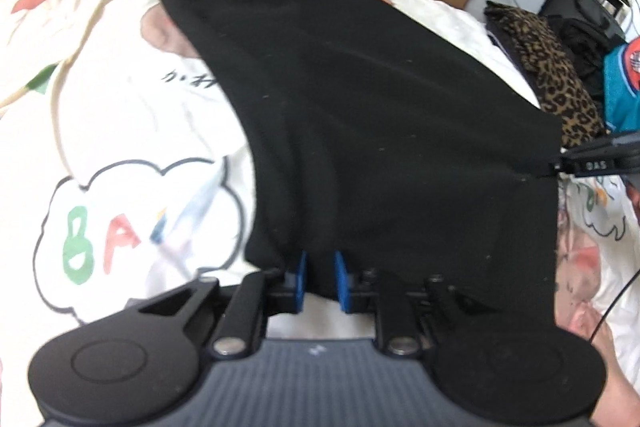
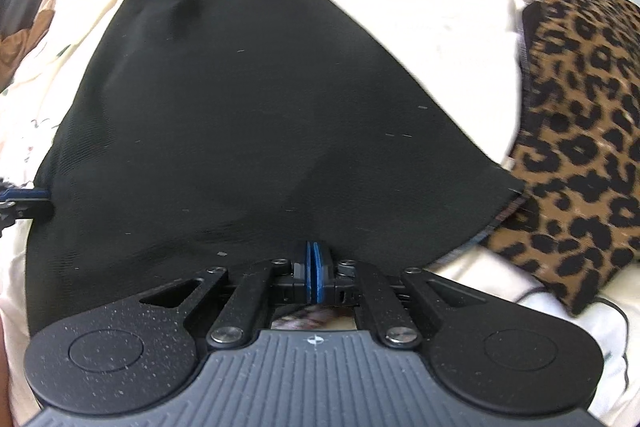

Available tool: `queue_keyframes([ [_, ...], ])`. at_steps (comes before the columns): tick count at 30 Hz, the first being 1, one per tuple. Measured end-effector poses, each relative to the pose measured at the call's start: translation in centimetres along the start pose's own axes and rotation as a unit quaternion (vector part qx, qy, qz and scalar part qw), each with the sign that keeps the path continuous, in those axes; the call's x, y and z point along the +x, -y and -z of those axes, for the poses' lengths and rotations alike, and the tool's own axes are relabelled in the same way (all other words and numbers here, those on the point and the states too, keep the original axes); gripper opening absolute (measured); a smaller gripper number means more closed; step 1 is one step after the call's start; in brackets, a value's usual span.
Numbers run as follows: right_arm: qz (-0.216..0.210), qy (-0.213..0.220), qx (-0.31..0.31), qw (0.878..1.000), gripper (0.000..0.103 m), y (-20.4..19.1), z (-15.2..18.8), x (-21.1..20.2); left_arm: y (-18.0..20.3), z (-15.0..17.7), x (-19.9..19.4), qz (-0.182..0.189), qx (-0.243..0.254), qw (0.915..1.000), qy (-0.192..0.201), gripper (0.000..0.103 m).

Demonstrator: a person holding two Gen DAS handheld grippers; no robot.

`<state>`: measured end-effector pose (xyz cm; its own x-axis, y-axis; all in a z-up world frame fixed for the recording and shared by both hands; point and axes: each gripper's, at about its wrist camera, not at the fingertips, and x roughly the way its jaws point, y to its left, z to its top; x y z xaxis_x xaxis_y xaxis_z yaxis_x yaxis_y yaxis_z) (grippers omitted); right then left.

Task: Fold clothes
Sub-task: 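Grasp the shorts with the left gripper and lift while the right gripper opens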

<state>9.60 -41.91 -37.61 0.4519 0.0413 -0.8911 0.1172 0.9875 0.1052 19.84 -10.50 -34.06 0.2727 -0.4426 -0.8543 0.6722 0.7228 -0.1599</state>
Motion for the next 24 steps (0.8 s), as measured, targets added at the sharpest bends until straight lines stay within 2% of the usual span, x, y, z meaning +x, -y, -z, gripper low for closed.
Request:
queue_keyframes([
  [5,0.014,0.007,0.018,1.000,0.004,1.1,0.1,-0.6,-0.9,-0.2,-0.6,-0.016,-0.013,0.9998,-0.003,0.013],
  [7,0.022,0.009,0.023,0.999,0.004,1.5,0.1,-0.7,-1.2,-0.2,-1.1,-0.021,-0.020,0.9996,-0.001,0.014],
  [9,0.037,0.009,0.030,0.999,0.004,2.0,0.2,-1.1,-1.6,0.0,-1.7,-0.023,-0.033,0.9992,0.000,0.020],
  [14,0.054,0.009,0.055,0.997,0.006,3.3,0.6,-1.7,-2.8,0.5,-2.8,0.021,-0.070,0.9973,-0.008,0.026],
  [16,0.054,0.010,0.060,0.997,0.008,3.5,0.7,-1.9,-3.0,0.7,-3.1,0.035,-0.082,0.9959,-0.014,0.031],
  [17,0.052,0.011,0.065,0.997,0.008,3.5,0.8,-1.9,-3.2,0.8,-3.2,0.046,-0.092,0.9945,-0.017,0.038],
  [18,0.048,0.012,0.070,0.996,0.008,3.6,0.8,-2.0,-3.5,0.9,-3.3,0.060,-0.108,0.9921,-0.020,0.044],
  [20,0.043,0.011,0.076,0.996,0.008,3.7,0.9,-2.1,-3.9,1.0,-3.0,0.094,-0.148,0.9841,-0.028,0.050],
  [24,0.037,0.012,0.072,0.997,0.009,3.5,0.7,-2.1,-4.5,1.4,-1.8,0.167,-0.236,0.9565,-0.042,0.050],
])
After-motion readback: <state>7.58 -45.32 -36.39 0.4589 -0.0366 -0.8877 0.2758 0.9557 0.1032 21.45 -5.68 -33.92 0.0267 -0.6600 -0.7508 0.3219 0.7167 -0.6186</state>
